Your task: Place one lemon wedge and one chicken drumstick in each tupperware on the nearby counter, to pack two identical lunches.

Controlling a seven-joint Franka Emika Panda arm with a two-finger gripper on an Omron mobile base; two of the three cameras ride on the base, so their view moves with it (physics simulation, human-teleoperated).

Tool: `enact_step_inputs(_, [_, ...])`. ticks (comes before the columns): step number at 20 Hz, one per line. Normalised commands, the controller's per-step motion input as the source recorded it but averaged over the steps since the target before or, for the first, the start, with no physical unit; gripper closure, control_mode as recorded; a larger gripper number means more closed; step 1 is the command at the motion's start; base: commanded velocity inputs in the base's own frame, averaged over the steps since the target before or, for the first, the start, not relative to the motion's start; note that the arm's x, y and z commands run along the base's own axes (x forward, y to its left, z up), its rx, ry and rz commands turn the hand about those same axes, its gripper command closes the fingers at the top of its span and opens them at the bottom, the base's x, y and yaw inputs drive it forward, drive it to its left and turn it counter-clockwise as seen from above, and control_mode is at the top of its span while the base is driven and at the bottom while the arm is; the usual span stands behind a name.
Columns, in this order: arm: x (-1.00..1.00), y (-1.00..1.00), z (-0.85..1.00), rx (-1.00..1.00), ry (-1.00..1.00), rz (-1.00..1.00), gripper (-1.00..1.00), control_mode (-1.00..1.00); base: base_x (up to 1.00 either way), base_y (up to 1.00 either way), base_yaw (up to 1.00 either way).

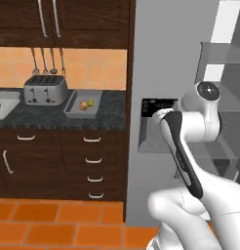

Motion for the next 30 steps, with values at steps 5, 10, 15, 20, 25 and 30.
enact_step_inputs(5, [0.00, 0.00, 0.00, 0.00, 0.00, 0.00, 1.00, 1.00, 0.79, 1.00, 0.35])
enact_step_inputs(10, [0.00, 0.00, 0.00, 0.00, 0.00, 0.00, 1.00, 1.00, 1.00, 1.00, 0.05])
enact_step_inputs(15, [0.00, 0.00, 0.00, 0.00, 0.00, 0.00, 1.00, 1.00, 1.00, 1.00, -0.09])
enact_step_inputs(20, [0.00, 0.00, 0.00, 0.00, 0.00, 0.00, 1.00, 1.00, 1.00, 1.00, -0.21])
enact_step_inputs(25, [0.00, 0.00, 0.00, 0.00, 0.00, 0.00, 1.00, 1.00, 0.71, 1.00, -0.40])
enact_step_inputs(30, [0.00, 0.00, 0.00, 0.00, 0.00, 0.00, 1.00, 1.00, 0.09, 1.00, -0.36])
